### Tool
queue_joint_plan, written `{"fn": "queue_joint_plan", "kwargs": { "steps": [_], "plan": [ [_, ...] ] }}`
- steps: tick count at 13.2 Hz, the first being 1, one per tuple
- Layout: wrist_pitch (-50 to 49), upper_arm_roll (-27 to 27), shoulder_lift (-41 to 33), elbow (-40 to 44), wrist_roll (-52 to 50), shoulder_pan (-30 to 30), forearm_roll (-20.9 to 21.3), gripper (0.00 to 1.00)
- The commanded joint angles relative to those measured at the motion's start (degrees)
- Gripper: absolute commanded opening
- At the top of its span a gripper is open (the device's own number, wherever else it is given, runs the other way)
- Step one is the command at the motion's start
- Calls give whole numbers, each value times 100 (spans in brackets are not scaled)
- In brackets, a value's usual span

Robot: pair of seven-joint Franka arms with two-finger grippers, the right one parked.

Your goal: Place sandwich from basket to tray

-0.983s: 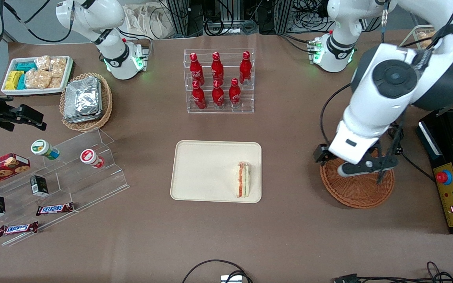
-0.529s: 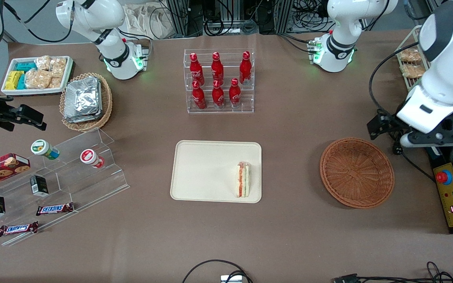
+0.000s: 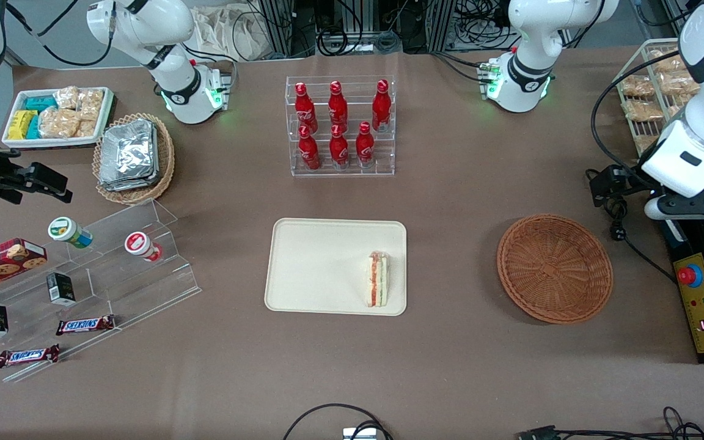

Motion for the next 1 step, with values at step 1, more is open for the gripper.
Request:
{"fn": "queue_joint_plan", "kwargs": {
  "steps": [1],
  "plan": [
    [-312,84,315,450,103,-93,-65,100]
  ]
}}
